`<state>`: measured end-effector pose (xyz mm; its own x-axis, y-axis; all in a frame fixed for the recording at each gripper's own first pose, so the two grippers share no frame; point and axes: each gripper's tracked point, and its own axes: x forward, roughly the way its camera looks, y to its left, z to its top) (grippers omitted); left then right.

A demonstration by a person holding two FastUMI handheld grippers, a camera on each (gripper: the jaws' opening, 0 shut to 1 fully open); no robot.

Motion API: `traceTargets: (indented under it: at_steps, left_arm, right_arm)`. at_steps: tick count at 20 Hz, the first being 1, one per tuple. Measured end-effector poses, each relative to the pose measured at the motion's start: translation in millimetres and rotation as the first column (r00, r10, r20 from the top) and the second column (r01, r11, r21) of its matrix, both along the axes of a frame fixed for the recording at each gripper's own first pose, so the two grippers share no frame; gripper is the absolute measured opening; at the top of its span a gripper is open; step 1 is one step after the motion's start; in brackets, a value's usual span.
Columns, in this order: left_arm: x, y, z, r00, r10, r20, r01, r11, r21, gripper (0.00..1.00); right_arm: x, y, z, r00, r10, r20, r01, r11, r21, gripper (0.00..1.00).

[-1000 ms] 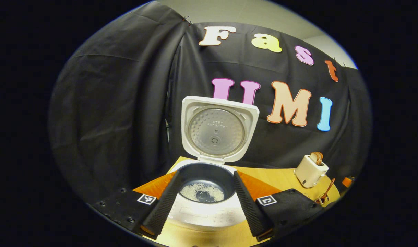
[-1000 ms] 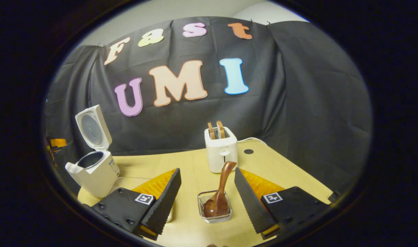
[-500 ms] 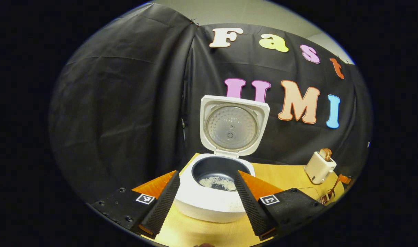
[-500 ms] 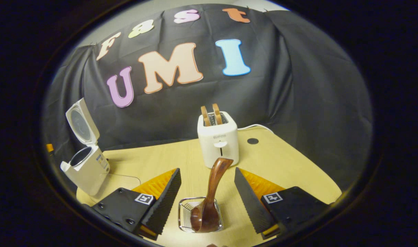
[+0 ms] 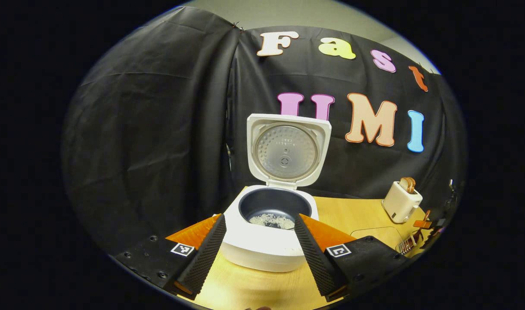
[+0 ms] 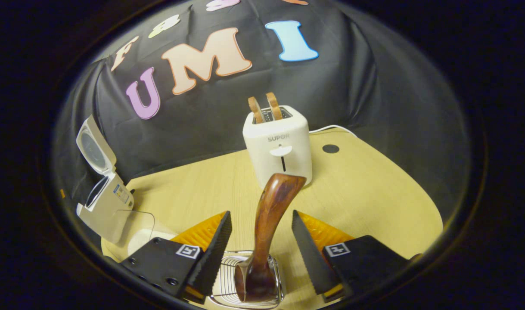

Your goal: Close the left gripper, press the button to open the rice cooker; take a wooden spoon from the chopstick holder with the right hand, scoop a spoonful of rice and pour it into the rice cooker, then put the wooden spoon back into the chopstick holder.

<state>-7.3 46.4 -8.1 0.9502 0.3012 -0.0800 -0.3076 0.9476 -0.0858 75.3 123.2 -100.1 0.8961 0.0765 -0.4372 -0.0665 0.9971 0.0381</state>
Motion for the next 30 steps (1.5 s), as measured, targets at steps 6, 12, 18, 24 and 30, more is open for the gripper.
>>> traceTargets:
  at_steps: [6,12,18,24,30]
  left_arm:
    - [-1,-4,-1,0.999,-0.042,-0.009,0.042,0.999,0.023,0.95]
    - [-3,-9,-3,0.996,-0.091,-0.021,0.092,0.995,0.037,0.94]
    - [-4,-12,-3,0.993,-0.118,-0.022,0.119,0.992,0.035,0.95]
    - [-4,-14,-3,0.990,-0.139,-0.020,0.140,0.990,0.024,0.95]
    - [-5,-17,-2,0.985,-0.174,-0.013,0.174,0.985,0.021,0.95]
  right_arm:
    - [-2,3,-4,1.000,0.016,-0.026,-0.016,1.000,-0.001,0.46]
    - [-4,2,-5,0.999,-0.007,-0.051,0.008,1.000,0.003,0.24]
    - [-14,-1,-1,0.997,-0.035,-0.072,0.033,0.999,-0.021,0.16]
    - [-29,7,39,0.999,-0.042,-0.025,0.043,0.998,0.044,0.16]
    - [-46,21,100,0.998,-0.013,0.057,0.010,0.999,0.051,0.16]
